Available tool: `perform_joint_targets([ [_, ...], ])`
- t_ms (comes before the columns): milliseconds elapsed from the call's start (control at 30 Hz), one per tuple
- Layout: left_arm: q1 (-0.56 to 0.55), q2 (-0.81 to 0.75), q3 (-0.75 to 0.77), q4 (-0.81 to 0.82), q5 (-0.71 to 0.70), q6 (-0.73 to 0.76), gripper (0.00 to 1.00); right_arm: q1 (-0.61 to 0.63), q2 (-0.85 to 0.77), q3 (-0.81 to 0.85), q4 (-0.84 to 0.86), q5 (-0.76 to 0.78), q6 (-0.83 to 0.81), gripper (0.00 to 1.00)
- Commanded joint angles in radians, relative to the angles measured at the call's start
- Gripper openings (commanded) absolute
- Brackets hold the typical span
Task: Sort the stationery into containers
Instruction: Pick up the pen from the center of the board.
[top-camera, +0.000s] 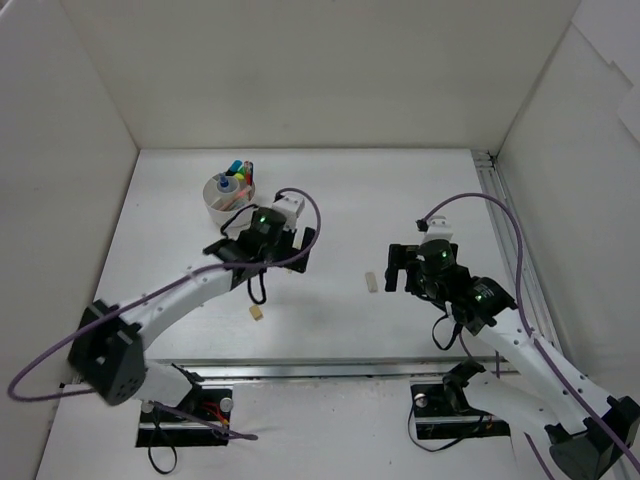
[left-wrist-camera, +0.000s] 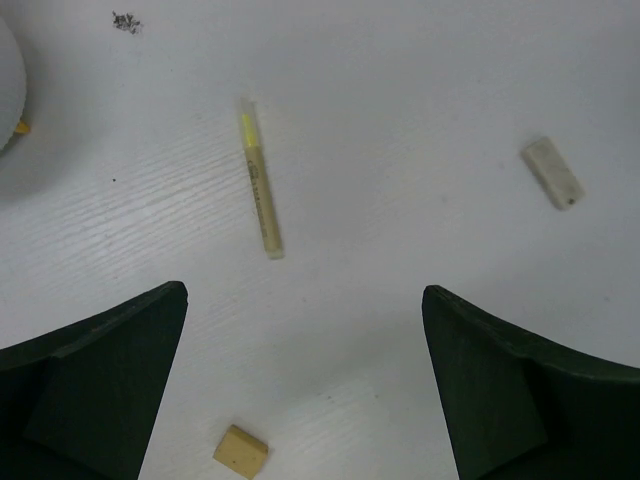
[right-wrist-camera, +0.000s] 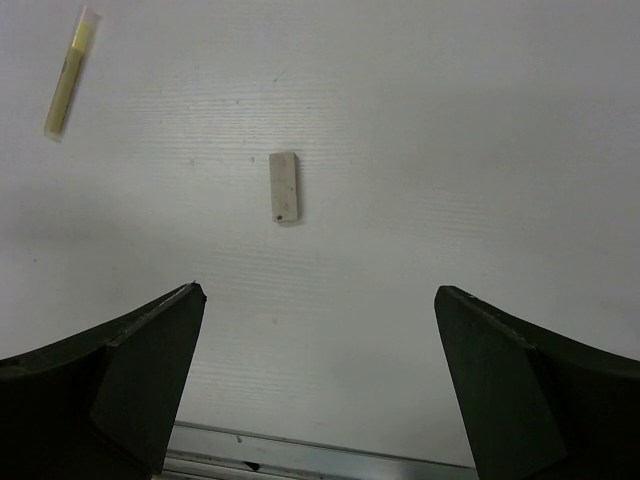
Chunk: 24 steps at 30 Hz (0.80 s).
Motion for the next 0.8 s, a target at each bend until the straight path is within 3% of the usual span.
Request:
perform_joint_targets([
  [0,-0.01,-0.25,-0.217,0.379,0.011,0.059,1.0,-0.009,-0.036,-0.001,0.047,-0.009,-0.003,0.98],
  [33,-0.01,-0.278,-0.277,0.545,-0.001,0.062,1.0,-0.009,-0.051,-0.003,0.049,-0.013,-0.003,0.98],
  [133,-0.01,-0.29,-0.391,0.694,-0.085,0.009,1.0,-0.009,-0.068,-0.021,0.053,-0.018,0.008,0.98],
  [167,-0.01,-0.278,-0.382,0.67,-0.106,-0.046,1.0,-0.008,-0.075,-0.026,0.056,-0.019,0.011,0.98],
  [267,0.015,-0.144,-0.197,0.422,-0.065,0.011,1.0,-0.008,-0.088,-0.038,0.056,-0.029,0.018,0.98],
  [333,0.015,0.014,-0.014,0.245,-0.082,0.015,1.0,-0.011,-0.091,-0.042,0.056,-0.03,0.018,0.98],
  [467,0.047,0.18,0.124,0.229,-0.024,0.027,1.0,-0.009,-0.098,-0.044,0.055,-0.035,0.023,0.98],
  [567,0.119,0.24,0.161,0.226,0.116,-0.016,1.0,-0.011,-0.102,-0.047,0.056,-0.038,0.025,0.98],
  [767,0.168,0.328,0.198,0.196,0.165,-0.01,1.0,-0.009,-0.088,-0.05,0.055,-0.024,0.026,0.98],
])
